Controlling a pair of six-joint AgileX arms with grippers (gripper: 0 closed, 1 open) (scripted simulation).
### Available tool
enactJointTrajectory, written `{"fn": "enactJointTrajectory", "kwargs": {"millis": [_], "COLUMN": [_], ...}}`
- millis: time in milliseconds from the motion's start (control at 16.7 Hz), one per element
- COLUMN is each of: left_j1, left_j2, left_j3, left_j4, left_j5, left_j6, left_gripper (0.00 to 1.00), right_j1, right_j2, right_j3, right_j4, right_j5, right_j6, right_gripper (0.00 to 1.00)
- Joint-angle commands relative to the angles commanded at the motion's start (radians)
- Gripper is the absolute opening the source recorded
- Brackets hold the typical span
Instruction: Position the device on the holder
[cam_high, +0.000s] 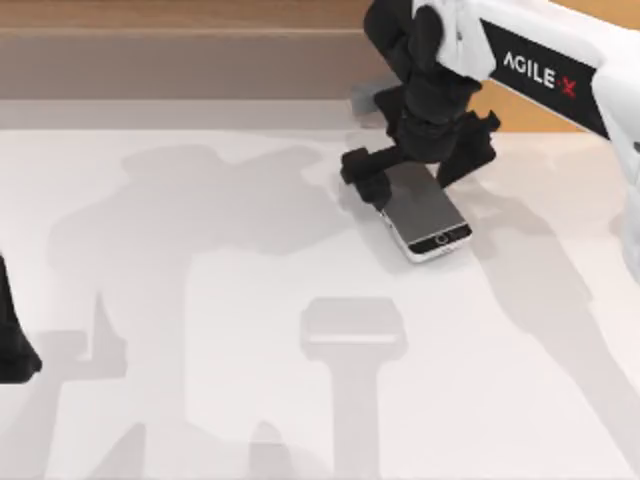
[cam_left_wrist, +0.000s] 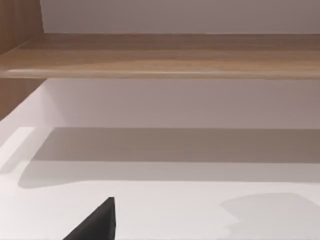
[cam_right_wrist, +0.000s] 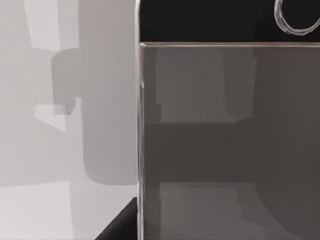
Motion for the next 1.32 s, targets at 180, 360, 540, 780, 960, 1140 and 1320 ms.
{"fn": "enactJointTrajectory", "kwargs": {"millis": [180,360,540,780,960,1140,1320], "left_j1": [0.0,0.0,0.0,0.0,0.0,0.0,0.0], "left_j2": [0.0,0.0,0.0,0.0,0.0,0.0,0.0], "left_j3": [0.0,0.0,0.0,0.0,0.0,0.0,0.0], "left_j4": [0.0,0.0,0.0,0.0,0.0,0.0,0.0], "left_j5": [0.0,0.0,0.0,0.0,0.0,0.0,0.0], "left_j6": [0.0,0.0,0.0,0.0,0.0,0.0,0.0], "left_gripper": [1.0,1.0,1.0,1.0,1.0,1.0,1.0], "right_j1": [0.0,0.009,0.023,0.026,0.008,-0.023,-0.067], "right_j2": [0.004,-0.04,-0.125,-0.285,-0.432,-0.586,-0.734], "right_j3": [-0.002,-0.005,-0.084,-0.301,-0.511,-0.73,-0.935], "right_j4": [0.002,0.019,0.065,0.173,0.287,0.421,0.568], "right_j5": [0.0,0.003,0.014,0.042,0.073,0.11,0.151], "right_j6": [0.002,0.01,0.033,0.081,0.121,0.157,0.182], "right_gripper": [0.0,0.0,0.0,0.0,0.0,0.0,0.0]}}
